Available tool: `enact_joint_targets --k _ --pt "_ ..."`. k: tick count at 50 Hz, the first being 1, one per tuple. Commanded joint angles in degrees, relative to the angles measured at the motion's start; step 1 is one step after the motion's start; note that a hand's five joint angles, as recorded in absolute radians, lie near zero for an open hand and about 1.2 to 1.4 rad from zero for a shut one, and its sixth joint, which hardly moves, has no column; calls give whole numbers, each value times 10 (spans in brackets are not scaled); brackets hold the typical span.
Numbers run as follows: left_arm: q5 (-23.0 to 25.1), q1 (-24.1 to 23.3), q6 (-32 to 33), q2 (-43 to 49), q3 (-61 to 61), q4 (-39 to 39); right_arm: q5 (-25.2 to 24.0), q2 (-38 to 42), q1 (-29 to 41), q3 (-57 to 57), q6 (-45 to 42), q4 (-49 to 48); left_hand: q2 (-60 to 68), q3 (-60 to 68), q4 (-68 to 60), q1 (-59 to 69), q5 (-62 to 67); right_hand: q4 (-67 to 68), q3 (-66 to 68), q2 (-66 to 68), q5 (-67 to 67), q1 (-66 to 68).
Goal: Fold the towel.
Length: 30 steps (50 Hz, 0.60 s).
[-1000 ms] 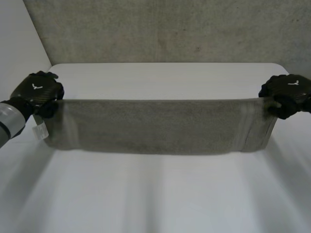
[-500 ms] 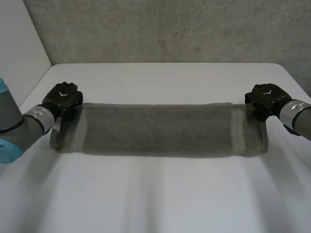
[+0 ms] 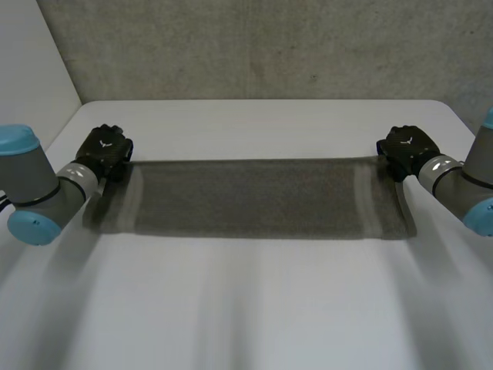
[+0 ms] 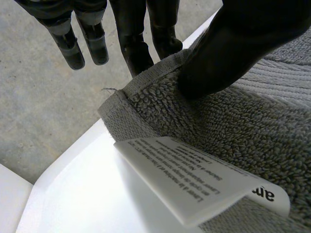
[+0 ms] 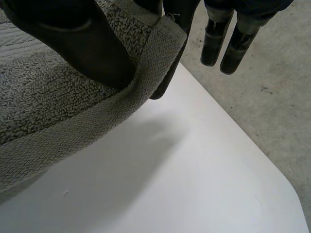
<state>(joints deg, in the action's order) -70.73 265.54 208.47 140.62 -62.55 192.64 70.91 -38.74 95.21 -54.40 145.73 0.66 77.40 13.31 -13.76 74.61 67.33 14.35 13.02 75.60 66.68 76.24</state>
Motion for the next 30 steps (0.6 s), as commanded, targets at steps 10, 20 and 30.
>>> enact_joint_targets --k 10,20,30 --pt "-66 -10 -1 -4 5 6 42 12 16 7 0 -36 -667 -33 38 -639 -666 -44 -30 -656 -667 -662" --pt "-72 -13 -21 -111 -66 34 63 -108 34 -80 18 -99 -655 -33 38 -627 -654 -44 -30 -656 -667 -662" --pt "-63 -11 -47 -259 -232 42 57 -286 21 -282 77 -111 -643 -33 38 -615 -643 -44 -30 -656 -667 -662"
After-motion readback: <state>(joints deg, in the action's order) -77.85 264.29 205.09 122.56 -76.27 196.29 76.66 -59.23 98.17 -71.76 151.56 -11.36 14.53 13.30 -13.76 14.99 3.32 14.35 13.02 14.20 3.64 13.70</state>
